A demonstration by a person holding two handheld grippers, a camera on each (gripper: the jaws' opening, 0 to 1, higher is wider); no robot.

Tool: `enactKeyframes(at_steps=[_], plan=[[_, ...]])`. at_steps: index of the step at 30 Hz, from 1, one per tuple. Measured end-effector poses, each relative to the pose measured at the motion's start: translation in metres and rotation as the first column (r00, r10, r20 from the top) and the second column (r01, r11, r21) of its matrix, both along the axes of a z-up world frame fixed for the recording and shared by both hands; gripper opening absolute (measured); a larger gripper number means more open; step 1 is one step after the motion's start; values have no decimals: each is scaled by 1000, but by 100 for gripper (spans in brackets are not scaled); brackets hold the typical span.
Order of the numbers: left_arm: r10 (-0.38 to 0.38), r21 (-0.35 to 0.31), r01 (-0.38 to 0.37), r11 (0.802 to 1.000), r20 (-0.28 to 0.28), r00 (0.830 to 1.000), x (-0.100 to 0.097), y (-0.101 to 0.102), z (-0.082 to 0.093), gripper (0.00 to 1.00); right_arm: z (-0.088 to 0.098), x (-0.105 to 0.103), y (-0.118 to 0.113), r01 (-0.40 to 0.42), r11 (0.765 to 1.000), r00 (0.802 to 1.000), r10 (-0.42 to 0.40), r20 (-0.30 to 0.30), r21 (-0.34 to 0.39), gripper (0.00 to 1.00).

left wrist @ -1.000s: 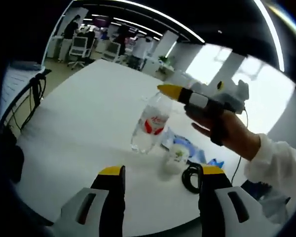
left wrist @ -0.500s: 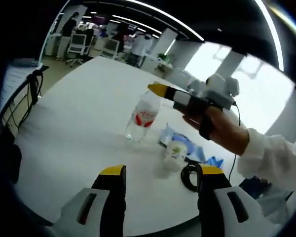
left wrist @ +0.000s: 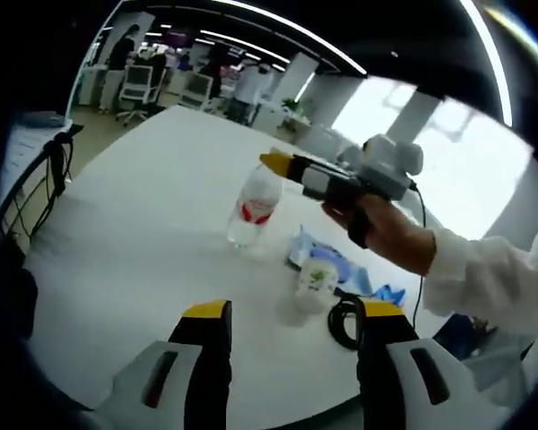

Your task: Arrange the tabletop items into an orderly group along one side of the table until the central work area is clear of visible clutter.

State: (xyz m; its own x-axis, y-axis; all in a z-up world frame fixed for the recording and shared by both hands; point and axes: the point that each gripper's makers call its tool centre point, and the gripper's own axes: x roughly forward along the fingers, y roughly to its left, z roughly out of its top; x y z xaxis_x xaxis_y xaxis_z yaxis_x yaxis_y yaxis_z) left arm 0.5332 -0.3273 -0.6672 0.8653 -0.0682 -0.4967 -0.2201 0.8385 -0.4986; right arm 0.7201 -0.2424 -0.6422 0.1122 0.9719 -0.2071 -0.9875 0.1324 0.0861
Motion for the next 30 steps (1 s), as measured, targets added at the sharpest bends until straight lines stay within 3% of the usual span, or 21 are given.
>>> enactKeyframes(at_steps=[14,20,22,28,30], plan=[[-1,-27,1,1000,-2,1000,2,-2,-2,52,-11,4,9,1,1000,1000,-1,-1,24,18],[6,-31,-6,1000,-2,1000,1,0,-2,52,-11,-4,7,-30,999,998,29,47,19,18],[20,-58,-20,998,1,1000,0,3,-3,52,-13,-7,6,-63,998,992,61,106,13,18],[32,-64,-31,997,7,999,0,4,-2,52,-14,-6,-3,-47,998,994,44,98,35,18],[22,-62,-22,998,4,1000,1,3,-3,52,-12,-10,-2,-77,997,987,72,141,30,18]])
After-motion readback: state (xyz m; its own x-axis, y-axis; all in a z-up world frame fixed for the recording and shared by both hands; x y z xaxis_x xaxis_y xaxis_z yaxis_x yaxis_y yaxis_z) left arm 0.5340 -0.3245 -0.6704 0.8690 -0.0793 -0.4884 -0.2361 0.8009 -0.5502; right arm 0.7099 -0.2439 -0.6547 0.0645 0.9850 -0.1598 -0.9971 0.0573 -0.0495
